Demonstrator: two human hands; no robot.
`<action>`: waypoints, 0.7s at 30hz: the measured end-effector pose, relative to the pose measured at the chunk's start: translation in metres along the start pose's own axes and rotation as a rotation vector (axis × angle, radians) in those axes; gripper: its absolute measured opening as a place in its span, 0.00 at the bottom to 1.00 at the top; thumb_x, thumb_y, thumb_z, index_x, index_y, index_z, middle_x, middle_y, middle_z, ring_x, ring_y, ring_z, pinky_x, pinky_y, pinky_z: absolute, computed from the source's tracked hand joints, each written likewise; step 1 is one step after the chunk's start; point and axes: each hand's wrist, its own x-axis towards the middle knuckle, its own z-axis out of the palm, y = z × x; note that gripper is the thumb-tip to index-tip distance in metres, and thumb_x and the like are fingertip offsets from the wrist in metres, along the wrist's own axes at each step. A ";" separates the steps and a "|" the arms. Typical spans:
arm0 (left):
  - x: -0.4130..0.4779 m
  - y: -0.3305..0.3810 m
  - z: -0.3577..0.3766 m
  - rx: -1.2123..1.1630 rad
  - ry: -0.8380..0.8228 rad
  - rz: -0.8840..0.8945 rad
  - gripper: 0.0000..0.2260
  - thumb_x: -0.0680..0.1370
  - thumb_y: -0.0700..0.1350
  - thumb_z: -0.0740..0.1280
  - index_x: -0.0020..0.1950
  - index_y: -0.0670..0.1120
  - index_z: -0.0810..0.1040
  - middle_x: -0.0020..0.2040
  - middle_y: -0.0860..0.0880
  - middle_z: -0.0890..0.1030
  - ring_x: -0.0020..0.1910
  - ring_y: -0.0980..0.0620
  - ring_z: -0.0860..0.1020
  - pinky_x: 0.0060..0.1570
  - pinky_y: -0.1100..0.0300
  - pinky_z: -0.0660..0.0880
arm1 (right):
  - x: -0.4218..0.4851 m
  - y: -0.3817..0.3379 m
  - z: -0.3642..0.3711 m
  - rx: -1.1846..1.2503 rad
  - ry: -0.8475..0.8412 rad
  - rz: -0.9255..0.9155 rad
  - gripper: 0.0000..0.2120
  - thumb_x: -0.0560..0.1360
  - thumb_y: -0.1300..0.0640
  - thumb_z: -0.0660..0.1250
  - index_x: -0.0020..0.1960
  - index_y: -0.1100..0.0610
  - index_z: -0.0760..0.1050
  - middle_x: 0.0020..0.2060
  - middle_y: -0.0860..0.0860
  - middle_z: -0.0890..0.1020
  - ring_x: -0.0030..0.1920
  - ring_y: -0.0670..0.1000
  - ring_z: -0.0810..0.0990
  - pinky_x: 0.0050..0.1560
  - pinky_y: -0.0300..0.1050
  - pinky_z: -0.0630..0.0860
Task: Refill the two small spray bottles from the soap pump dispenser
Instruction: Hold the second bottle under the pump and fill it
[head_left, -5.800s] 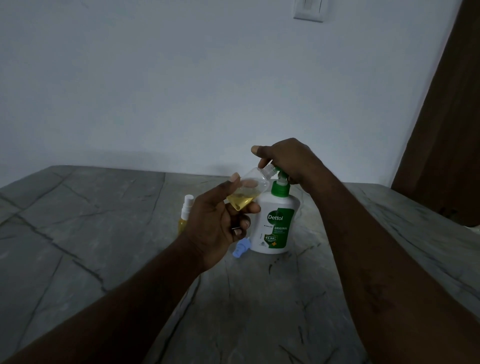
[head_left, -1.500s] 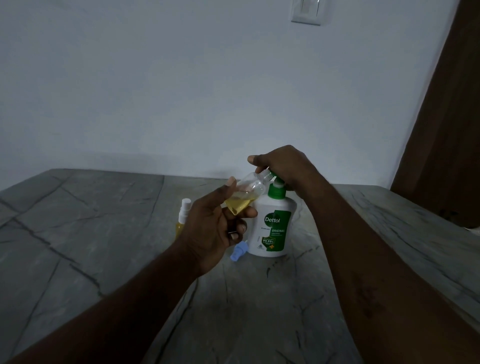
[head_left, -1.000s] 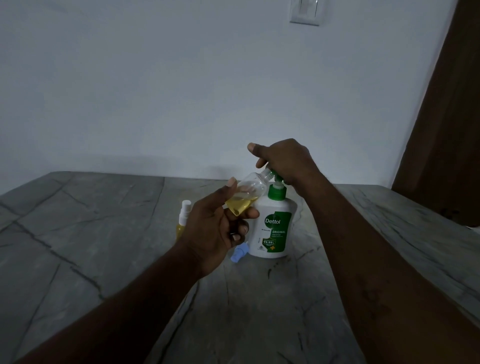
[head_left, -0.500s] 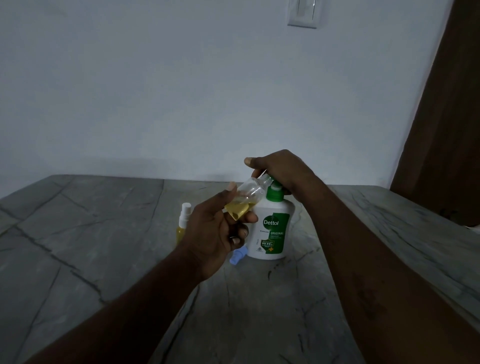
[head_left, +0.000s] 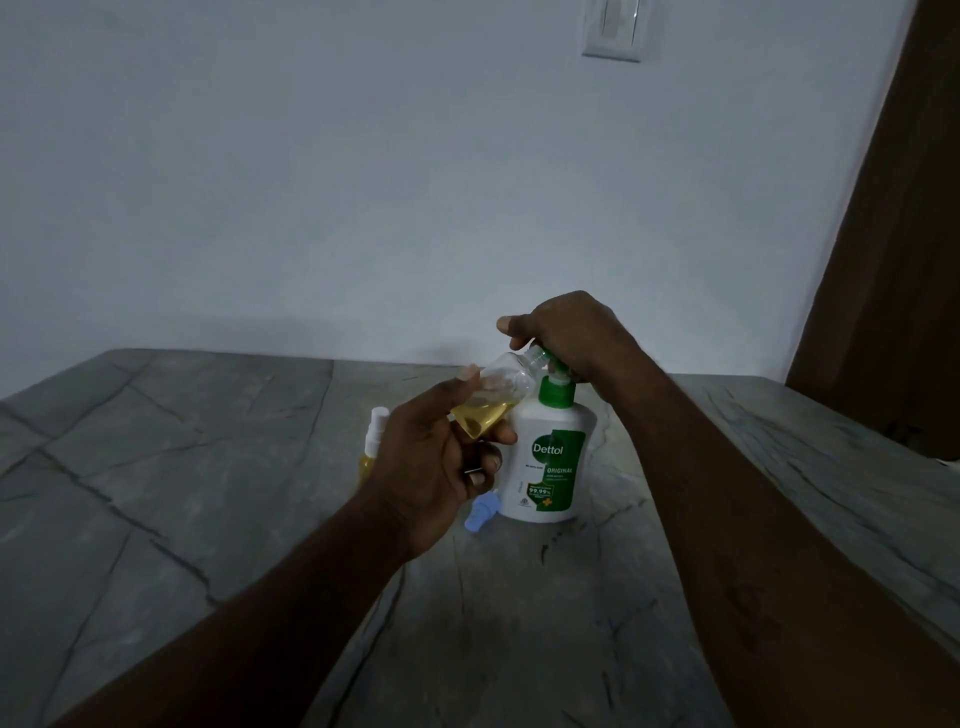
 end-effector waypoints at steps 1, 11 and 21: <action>0.000 -0.001 -0.001 -0.003 0.008 0.001 0.22 0.78 0.55 0.62 0.63 0.42 0.81 0.37 0.43 0.79 0.30 0.51 0.71 0.27 0.61 0.68 | 0.001 0.000 0.001 -0.009 -0.020 0.004 0.14 0.74 0.44 0.75 0.43 0.55 0.86 0.37 0.47 0.83 0.36 0.46 0.78 0.41 0.43 0.74; 0.001 -0.002 -0.002 0.014 0.023 0.011 0.22 0.78 0.56 0.62 0.63 0.42 0.81 0.37 0.44 0.78 0.30 0.51 0.71 0.29 0.61 0.66 | 0.000 0.003 0.003 -0.025 -0.028 -0.016 0.15 0.75 0.43 0.74 0.43 0.56 0.87 0.37 0.47 0.83 0.37 0.47 0.78 0.45 0.45 0.76; 0.001 0.000 0.000 0.012 0.014 0.012 0.22 0.80 0.56 0.62 0.63 0.42 0.81 0.37 0.43 0.79 0.30 0.51 0.71 0.29 0.61 0.66 | 0.001 0.003 0.001 0.031 -0.027 0.016 0.15 0.74 0.42 0.73 0.42 0.54 0.86 0.36 0.47 0.83 0.35 0.47 0.78 0.38 0.43 0.74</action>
